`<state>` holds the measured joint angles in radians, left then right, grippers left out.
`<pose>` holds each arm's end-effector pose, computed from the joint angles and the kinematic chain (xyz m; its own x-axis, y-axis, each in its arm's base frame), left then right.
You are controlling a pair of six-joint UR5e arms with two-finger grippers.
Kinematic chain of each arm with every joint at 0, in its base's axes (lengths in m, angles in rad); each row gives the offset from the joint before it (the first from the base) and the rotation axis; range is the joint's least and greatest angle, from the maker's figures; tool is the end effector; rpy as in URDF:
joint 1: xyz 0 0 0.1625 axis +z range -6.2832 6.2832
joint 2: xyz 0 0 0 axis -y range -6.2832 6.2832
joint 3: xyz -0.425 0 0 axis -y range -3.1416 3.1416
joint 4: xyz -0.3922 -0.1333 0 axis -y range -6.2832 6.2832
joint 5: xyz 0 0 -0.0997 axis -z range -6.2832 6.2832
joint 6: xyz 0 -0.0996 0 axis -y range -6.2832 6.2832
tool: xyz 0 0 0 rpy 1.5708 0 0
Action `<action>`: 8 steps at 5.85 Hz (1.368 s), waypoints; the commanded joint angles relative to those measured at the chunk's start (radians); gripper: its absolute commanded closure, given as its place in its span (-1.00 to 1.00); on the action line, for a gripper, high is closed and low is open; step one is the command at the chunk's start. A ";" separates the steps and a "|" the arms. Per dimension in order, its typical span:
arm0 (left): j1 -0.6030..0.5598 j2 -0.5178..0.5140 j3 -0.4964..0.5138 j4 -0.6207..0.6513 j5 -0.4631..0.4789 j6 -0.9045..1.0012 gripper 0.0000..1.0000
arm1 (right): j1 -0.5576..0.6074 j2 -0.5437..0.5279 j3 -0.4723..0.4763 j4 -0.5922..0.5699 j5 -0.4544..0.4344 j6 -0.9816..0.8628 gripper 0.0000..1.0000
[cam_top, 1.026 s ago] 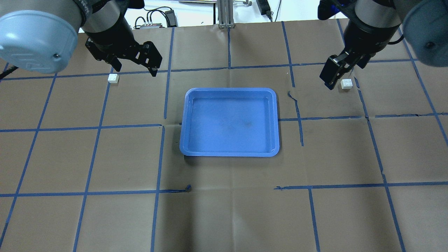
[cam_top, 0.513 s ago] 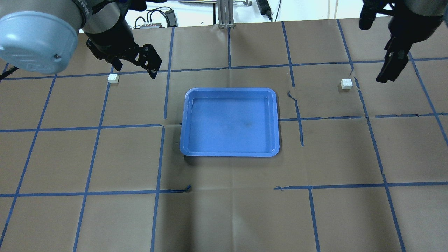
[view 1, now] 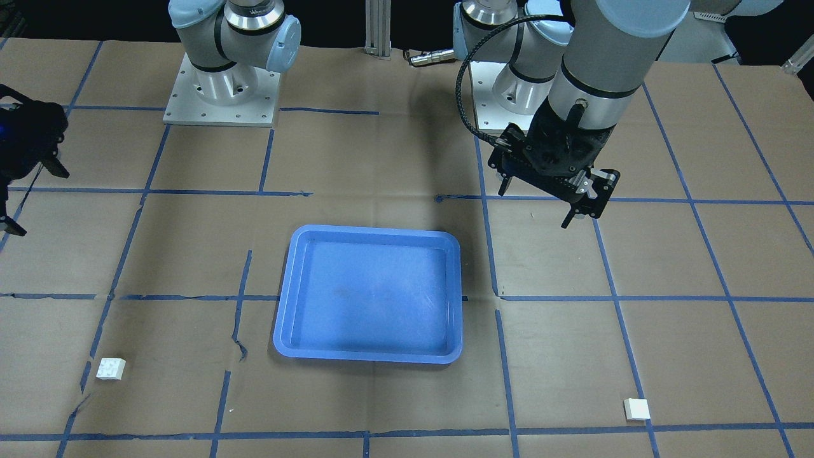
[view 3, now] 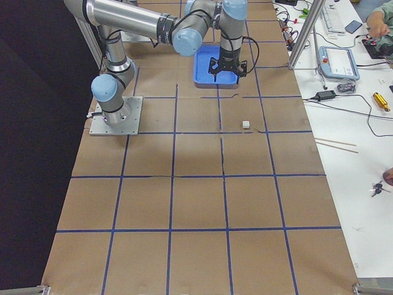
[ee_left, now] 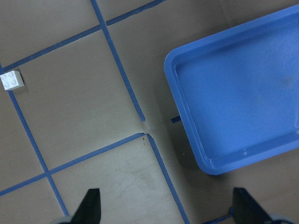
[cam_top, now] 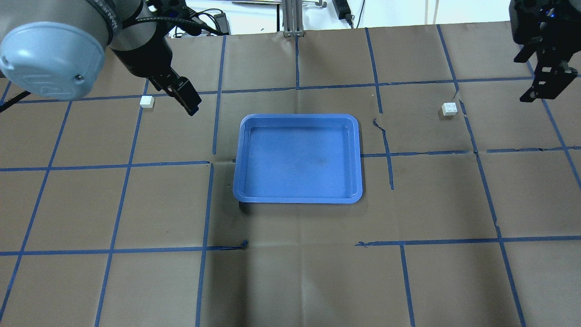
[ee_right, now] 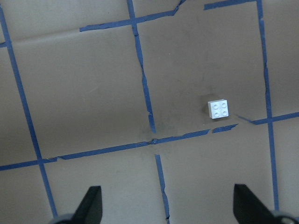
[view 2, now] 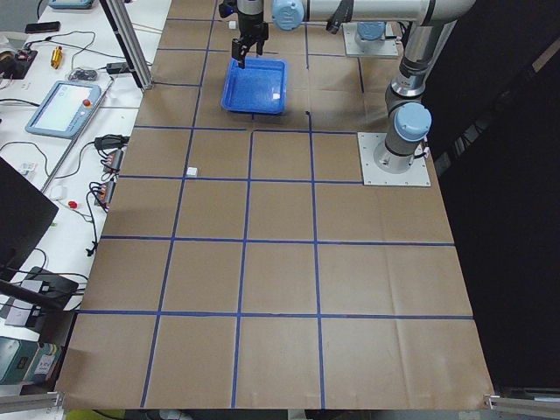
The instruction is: Assemble white blocks and place on blue tray
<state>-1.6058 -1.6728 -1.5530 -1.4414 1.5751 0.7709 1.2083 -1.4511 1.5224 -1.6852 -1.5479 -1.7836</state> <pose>-0.1516 -0.5332 0.4573 -0.6925 0.7206 -0.0346 0.7214 0.6919 -0.0294 -0.0668 -0.5585 0.4613 -0.1488 -0.9878 0.0469 -0.9888 0.1483 -0.0133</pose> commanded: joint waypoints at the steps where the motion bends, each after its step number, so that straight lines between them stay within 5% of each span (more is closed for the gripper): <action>1: 0.030 -0.013 -0.016 0.009 -0.001 0.327 -0.97 | -0.032 0.139 -0.126 0.001 0.071 -0.092 -1.00; 3: 0.119 -0.043 -0.018 0.007 0.000 0.664 -0.97 | -0.033 0.250 -0.159 -0.008 0.133 -0.167 -1.00; 5: 0.231 -0.102 -0.019 0.033 0.014 0.781 -0.97 | -0.082 0.375 -0.160 -0.043 0.283 -0.265 -1.00; 8: 0.306 -0.238 -0.035 0.305 0.074 1.005 -0.97 | -0.105 0.495 -0.142 -0.126 0.363 -0.309 -1.00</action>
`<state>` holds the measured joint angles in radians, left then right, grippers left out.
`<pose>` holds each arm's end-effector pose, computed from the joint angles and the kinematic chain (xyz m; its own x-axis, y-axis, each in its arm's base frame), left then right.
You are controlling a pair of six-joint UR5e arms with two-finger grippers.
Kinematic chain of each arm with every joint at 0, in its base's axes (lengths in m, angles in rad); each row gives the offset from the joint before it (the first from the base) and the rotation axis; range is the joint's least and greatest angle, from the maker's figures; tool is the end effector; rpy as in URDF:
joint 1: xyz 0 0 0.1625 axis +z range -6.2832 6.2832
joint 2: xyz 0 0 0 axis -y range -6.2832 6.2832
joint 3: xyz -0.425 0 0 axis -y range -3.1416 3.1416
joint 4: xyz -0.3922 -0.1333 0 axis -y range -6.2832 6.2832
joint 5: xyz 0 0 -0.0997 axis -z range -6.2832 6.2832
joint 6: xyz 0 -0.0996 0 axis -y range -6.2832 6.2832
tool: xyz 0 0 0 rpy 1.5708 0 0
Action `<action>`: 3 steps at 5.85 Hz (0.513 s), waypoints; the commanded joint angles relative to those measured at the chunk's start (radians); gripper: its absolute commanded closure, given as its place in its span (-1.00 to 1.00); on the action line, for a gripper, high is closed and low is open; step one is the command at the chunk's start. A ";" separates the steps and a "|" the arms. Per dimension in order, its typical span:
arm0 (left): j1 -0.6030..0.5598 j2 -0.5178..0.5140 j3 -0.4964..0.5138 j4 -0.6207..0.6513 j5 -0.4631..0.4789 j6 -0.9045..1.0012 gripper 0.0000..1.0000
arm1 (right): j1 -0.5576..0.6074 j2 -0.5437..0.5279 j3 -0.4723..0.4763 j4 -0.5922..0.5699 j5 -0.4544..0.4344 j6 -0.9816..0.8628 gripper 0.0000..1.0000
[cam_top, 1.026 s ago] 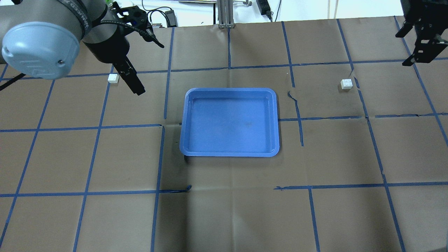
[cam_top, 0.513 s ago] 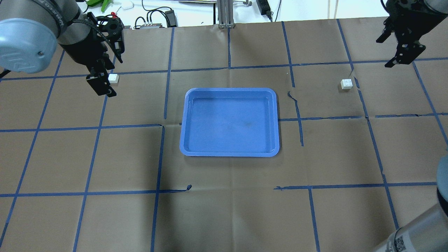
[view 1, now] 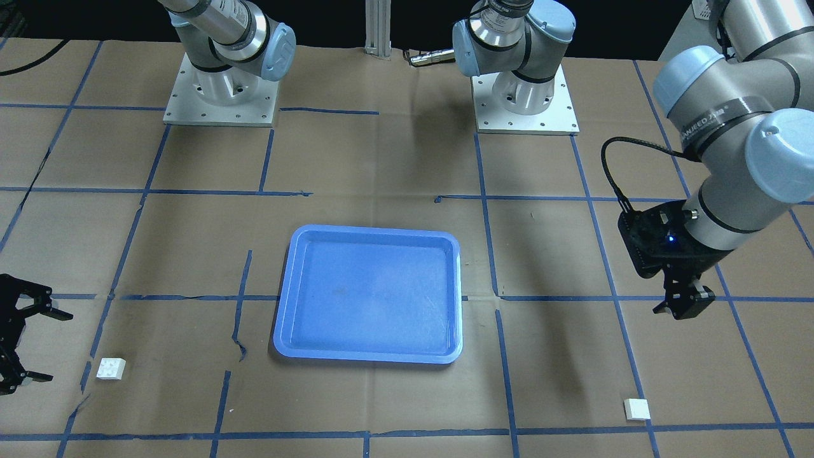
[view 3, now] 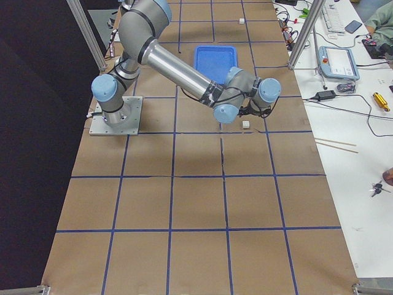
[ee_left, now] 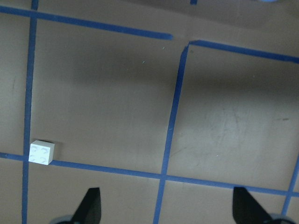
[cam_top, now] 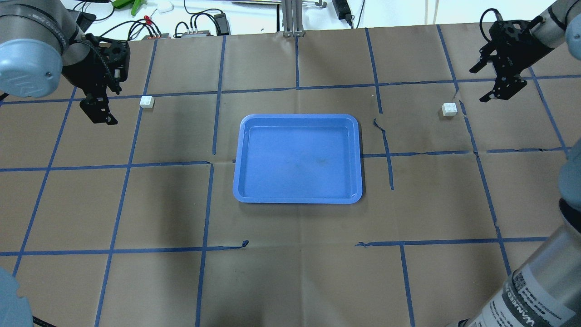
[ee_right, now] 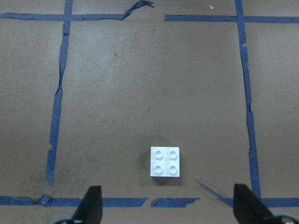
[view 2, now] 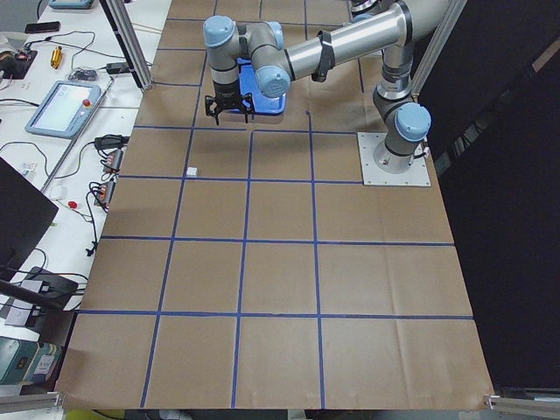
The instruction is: Assemble white blocks and place on blue tray
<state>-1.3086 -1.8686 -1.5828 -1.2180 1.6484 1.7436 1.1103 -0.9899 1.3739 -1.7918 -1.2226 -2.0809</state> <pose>0.0348 -0.6141 0.3543 -0.0897 0.9955 -0.0290 0.9923 0.0918 0.0837 -0.1524 -0.6836 0.2623 0.0165 -0.9996 0.0228 -0.9275 -0.0238 -0.3731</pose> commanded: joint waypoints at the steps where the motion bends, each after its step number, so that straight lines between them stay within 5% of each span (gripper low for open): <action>1: 0.009 -0.078 -0.005 0.097 0.004 0.036 -0.97 | -0.007 0.049 0.026 -0.064 0.043 -0.051 -1.00; 3: 0.018 -0.131 -0.005 0.159 -0.001 0.050 -0.97 | -0.012 0.059 0.092 -0.168 0.064 -0.053 -1.00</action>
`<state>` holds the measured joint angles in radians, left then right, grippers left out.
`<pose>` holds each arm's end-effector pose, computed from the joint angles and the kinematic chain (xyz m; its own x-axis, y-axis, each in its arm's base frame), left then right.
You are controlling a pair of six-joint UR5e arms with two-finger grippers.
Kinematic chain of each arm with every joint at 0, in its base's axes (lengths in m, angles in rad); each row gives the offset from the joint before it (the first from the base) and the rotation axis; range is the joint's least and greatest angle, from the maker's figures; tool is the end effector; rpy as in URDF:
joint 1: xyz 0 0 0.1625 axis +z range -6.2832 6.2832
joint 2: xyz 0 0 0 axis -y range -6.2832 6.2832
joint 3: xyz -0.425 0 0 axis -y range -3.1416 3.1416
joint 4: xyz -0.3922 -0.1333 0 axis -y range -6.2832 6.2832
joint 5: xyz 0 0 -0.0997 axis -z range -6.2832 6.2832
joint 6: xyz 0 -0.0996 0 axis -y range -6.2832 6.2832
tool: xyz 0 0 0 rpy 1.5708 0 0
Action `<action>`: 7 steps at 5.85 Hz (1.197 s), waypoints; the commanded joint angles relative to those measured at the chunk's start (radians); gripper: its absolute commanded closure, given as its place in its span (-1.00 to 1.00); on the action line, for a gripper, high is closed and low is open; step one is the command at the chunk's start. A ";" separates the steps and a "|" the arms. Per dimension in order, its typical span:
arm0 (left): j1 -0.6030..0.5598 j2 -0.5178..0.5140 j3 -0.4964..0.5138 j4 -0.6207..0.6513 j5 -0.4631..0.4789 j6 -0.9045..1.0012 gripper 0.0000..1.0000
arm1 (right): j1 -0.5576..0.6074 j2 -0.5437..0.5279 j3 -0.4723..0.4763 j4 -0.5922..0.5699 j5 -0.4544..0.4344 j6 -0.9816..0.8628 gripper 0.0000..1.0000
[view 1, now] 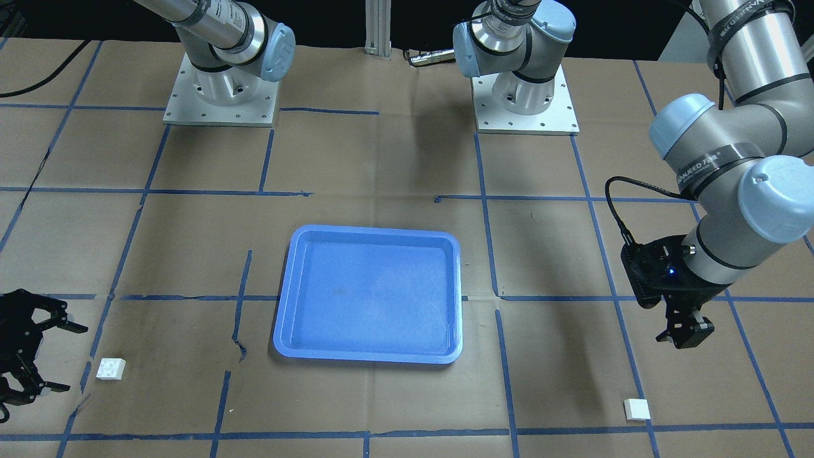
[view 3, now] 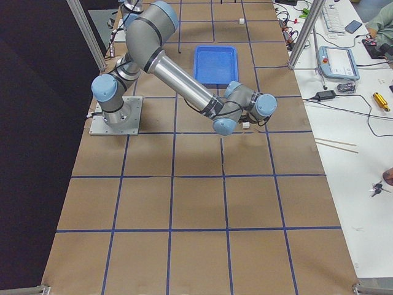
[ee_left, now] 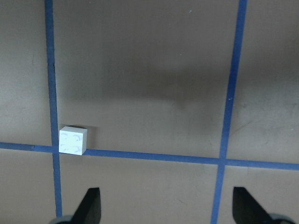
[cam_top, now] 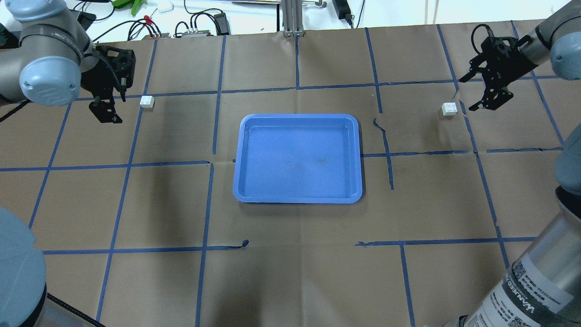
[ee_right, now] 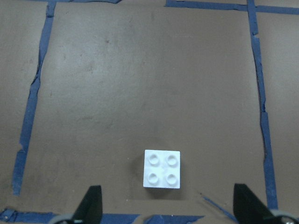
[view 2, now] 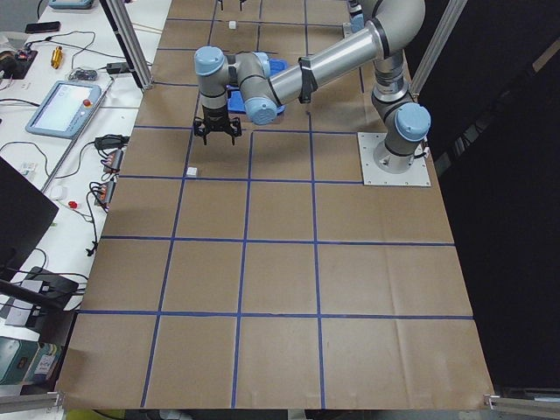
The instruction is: Assemble white blocks and place on blue tray
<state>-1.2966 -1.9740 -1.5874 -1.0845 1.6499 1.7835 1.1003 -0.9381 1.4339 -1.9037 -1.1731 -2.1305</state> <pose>0.0501 -0.6414 0.3011 -0.0618 0.9969 -0.0483 0.9937 0.0660 0.0911 -0.1550 -0.6838 0.2119 0.0421 -0.9970 0.0655 -0.9098 -0.0654 -0.4100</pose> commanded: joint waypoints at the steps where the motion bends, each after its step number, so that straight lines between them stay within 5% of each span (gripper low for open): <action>1: 0.014 -0.052 0.001 0.067 -0.037 0.011 -0.97 | -0.004 0.013 0.057 -0.067 0.015 -0.003 -1.00; 7: 0.014 -0.305 0.199 0.187 -0.048 0.223 -0.96 | -0.004 0.045 0.086 -0.098 0.013 0.004 -0.99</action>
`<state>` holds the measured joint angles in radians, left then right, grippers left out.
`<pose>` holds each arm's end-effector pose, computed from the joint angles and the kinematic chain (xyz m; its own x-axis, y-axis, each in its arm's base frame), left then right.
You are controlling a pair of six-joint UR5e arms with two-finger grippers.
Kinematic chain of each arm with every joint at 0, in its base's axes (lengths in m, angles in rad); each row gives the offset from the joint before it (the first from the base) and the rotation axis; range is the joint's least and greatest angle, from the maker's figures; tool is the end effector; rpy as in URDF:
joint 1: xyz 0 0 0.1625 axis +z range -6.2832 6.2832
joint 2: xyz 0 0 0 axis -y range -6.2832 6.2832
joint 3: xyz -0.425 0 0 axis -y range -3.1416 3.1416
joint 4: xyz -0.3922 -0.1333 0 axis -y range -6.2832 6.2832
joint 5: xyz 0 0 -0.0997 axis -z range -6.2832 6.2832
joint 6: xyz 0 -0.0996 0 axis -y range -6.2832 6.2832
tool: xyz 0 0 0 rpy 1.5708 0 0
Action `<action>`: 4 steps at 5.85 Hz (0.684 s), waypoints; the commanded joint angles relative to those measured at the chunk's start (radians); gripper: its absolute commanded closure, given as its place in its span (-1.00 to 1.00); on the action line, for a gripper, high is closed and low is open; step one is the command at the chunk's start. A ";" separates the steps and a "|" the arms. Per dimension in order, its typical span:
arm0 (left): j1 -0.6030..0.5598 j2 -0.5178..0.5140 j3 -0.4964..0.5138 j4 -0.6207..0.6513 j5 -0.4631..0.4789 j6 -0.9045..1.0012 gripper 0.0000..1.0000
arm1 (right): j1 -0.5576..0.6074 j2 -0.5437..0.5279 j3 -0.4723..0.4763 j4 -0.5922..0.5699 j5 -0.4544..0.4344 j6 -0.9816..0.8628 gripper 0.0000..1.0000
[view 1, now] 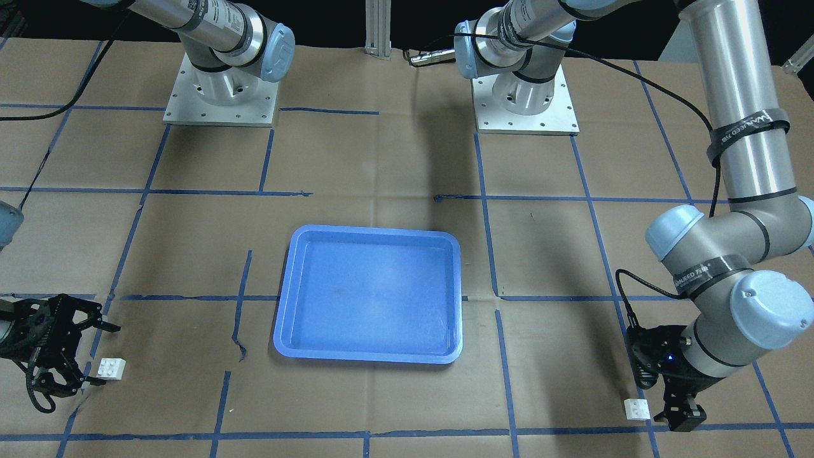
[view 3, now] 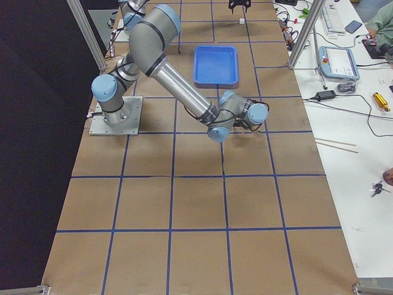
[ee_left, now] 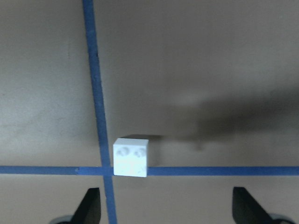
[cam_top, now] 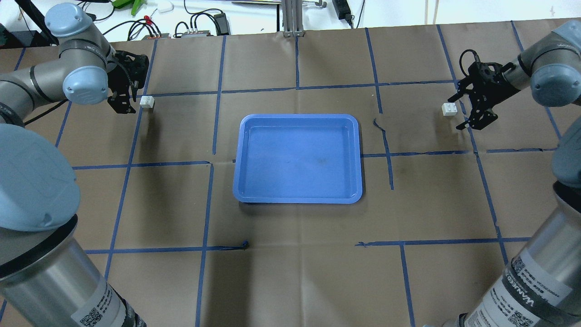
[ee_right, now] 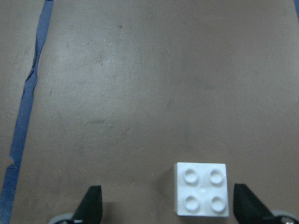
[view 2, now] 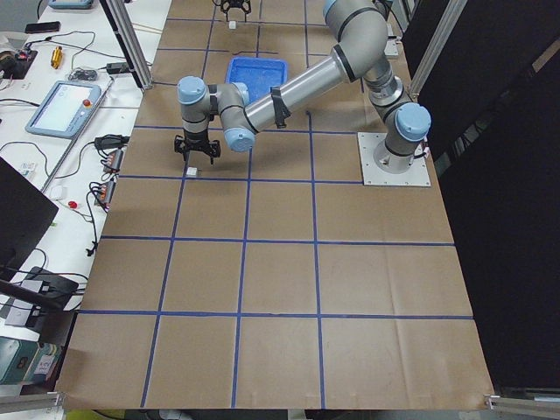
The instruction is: Assemble white blocks and place on blue tray
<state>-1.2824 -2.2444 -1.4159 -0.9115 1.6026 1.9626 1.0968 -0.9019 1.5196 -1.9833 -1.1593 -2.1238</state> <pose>0.0796 -0.7257 0.2156 0.1051 0.9875 -0.1175 0.9920 -0.0958 0.0826 -0.1482 -0.6683 0.1591 0.0285 -0.9991 0.0323 -0.8970 -0.0398 -0.4403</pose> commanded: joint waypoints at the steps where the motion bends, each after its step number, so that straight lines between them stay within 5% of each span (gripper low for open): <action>1: 0.000 -0.064 0.029 0.020 -0.022 0.036 -0.96 | 0.000 0.009 -0.001 -0.020 0.000 0.001 -0.85; 3: 0.000 -0.078 0.014 0.017 -0.023 0.018 -0.94 | 0.000 0.009 -0.006 -0.020 0.000 0.001 -0.70; 4: 0.000 -0.077 0.014 0.016 -0.024 0.018 -0.56 | 0.000 0.008 -0.016 -0.020 -0.002 0.004 -0.47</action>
<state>-1.2824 -2.3201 -1.3998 -0.8945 1.5798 1.9829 1.0968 -0.8935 1.5116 -2.0033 -1.1601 -2.1219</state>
